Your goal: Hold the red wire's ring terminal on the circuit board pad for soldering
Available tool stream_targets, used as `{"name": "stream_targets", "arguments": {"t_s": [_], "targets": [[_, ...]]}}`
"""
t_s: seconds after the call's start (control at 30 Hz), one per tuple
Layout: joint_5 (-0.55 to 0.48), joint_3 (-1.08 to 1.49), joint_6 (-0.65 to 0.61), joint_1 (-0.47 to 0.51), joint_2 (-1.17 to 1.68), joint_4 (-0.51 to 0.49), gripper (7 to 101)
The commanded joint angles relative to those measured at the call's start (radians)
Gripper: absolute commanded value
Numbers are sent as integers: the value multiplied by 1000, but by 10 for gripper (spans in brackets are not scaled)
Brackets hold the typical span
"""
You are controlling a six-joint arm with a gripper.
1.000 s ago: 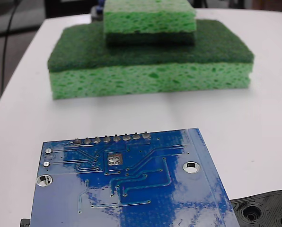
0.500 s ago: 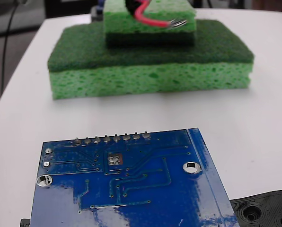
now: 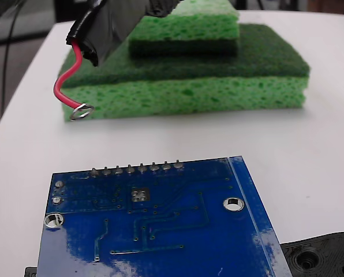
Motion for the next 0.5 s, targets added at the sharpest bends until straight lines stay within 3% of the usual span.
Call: {"name": "stream_targets", "arguments": {"t_s": [0.03, 0.5], "targets": [[57, -46, 21, -21, -18, 34, 1003], [143, -71, 117, -77, -77, 89, 1003]]}}
